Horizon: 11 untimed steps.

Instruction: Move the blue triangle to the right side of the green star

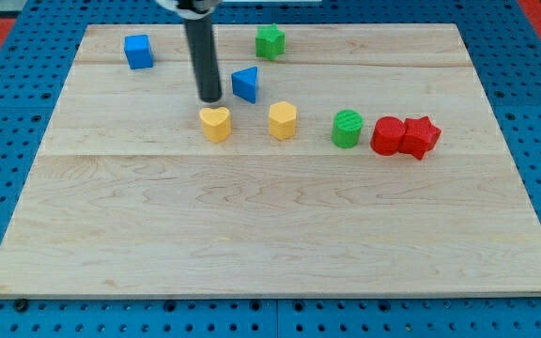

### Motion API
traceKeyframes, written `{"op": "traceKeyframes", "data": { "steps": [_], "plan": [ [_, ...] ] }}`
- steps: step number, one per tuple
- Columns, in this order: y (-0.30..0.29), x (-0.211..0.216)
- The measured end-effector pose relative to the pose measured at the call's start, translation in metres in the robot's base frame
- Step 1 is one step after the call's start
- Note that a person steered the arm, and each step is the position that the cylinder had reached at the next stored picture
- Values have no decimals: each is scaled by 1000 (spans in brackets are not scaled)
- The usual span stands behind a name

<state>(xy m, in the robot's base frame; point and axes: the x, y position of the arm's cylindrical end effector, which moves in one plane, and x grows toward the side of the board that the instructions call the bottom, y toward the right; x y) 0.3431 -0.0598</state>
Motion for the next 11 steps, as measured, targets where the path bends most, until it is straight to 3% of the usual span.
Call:
{"op": "traceKeyframes", "data": {
  "steps": [1,4,7,9,11],
  "plan": [
    [48,-2],
    [-9,-28],
    [80,-31],
    [50,-53],
    [110,-55]
  ]
}}
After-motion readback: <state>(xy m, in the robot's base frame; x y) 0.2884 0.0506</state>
